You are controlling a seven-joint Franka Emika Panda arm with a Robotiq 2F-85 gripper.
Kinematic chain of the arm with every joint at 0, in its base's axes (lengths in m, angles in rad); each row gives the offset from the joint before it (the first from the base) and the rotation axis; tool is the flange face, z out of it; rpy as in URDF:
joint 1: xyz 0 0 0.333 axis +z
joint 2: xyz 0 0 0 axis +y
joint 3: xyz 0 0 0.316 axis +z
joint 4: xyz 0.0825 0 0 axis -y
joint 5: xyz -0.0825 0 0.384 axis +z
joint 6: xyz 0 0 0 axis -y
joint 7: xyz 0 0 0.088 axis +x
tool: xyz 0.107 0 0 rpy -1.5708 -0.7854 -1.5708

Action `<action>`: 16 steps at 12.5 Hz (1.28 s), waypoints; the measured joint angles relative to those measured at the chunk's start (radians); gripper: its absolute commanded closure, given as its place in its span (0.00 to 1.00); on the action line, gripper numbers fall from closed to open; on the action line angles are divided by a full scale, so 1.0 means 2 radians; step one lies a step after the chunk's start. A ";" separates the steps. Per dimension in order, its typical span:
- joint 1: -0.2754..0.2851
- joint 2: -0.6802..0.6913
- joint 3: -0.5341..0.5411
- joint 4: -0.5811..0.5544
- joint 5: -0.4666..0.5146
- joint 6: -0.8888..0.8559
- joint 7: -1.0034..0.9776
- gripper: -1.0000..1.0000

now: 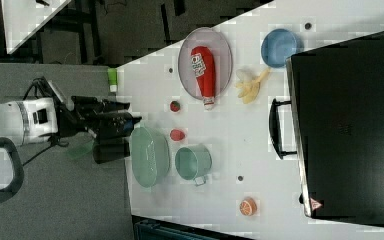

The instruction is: Pick ketchup from plate and place it on table.

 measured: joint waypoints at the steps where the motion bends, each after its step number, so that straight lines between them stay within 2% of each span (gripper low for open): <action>1: -0.020 -0.018 0.018 -0.015 0.004 -0.042 0.004 0.21; 3: -0.041 -0.069 0.033 -0.051 0.022 -0.086 0.010 0.00; 5: -0.044 -0.099 0.034 -0.044 0.024 -0.082 0.015 0.00; 8: -0.043 -0.092 0.038 -0.022 0.023 -0.072 0.012 0.00; 16: -0.042 0.071 0.052 -0.033 0.026 0.024 -0.062 0.00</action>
